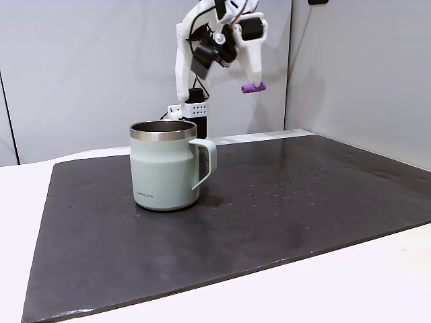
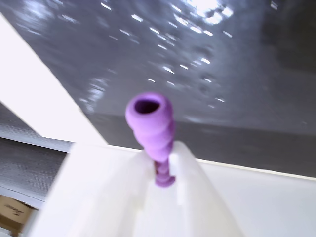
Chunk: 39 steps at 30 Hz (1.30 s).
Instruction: Grasp a pengrip and put it in the cup.
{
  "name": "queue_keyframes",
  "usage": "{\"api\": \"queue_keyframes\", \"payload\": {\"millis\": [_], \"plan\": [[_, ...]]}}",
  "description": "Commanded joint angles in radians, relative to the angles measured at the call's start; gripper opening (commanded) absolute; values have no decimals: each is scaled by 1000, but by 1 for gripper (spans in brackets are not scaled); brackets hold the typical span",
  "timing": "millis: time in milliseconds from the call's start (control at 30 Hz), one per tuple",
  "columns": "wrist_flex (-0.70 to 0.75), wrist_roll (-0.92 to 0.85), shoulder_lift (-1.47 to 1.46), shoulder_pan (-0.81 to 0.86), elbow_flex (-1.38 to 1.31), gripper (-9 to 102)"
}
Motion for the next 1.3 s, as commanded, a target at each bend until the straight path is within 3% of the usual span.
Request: {"api": "queue_keyframes", "payload": {"millis": [0, 400, 667, 867, 1033, 1267], "plan": [[15, -67, -6, 130, -117, 0], [15, -239, -219, 430, -448, 0], [15, -295, -397, 522, -676, 0], [15, -304, -410, 531, -681, 0], [17, -295, -396, 526, -676, 31], [17, -290, -365, 526, -635, 30]]}}
